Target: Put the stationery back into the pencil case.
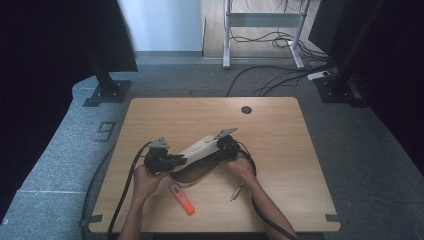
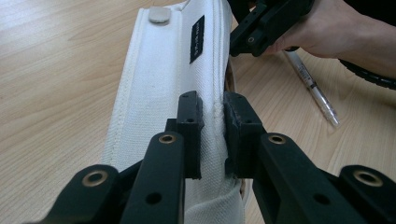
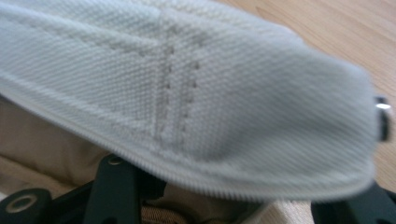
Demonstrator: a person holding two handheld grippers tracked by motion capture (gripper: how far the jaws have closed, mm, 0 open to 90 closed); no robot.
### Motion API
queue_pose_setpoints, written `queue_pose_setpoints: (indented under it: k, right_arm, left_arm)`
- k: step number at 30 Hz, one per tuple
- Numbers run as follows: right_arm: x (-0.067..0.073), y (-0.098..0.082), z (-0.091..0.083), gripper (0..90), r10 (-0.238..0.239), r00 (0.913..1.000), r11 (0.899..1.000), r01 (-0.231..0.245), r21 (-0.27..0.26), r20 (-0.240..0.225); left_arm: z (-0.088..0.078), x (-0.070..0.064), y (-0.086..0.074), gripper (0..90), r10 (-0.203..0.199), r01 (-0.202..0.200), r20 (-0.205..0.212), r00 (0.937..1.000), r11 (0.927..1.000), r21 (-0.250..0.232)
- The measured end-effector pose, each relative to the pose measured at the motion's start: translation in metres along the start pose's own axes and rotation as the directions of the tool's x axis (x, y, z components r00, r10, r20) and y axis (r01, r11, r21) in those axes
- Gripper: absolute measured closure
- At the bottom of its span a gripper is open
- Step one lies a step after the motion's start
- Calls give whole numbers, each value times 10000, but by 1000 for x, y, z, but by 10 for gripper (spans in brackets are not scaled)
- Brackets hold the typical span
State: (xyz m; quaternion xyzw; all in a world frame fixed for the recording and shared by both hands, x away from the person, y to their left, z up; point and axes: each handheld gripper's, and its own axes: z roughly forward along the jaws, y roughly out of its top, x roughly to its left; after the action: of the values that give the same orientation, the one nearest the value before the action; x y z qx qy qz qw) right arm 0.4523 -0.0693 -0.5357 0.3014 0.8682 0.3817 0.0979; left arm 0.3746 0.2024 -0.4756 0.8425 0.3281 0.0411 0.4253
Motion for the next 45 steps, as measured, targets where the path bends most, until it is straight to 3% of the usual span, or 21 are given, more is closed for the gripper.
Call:
queue_pose_setpoints:
  k: [6,21,36,45]
  right_arm:
    - [3,2,-6,333,-117,9999,9998,119,174,-119]
    - [-2,-12,-31,285,-443,9987,9980,454,430,-266]
    - [-10,-29,-62,259,-252,9989,9990,266,360,-391]
    - [-18,-52,-88,240,7,9994,9994,5,335,-359]
  left_arm:
    - [0,0,0,776,-12,12,-134,9999,10000,15]
    - [-2,3,-3,774,-154,153,-130,9998,9998,-96]
    - [-2,3,-3,772,-130,130,-93,9999,9999,-62]
    - [-2,3,-3,771,-104,104,-58,9999,9999,-20]
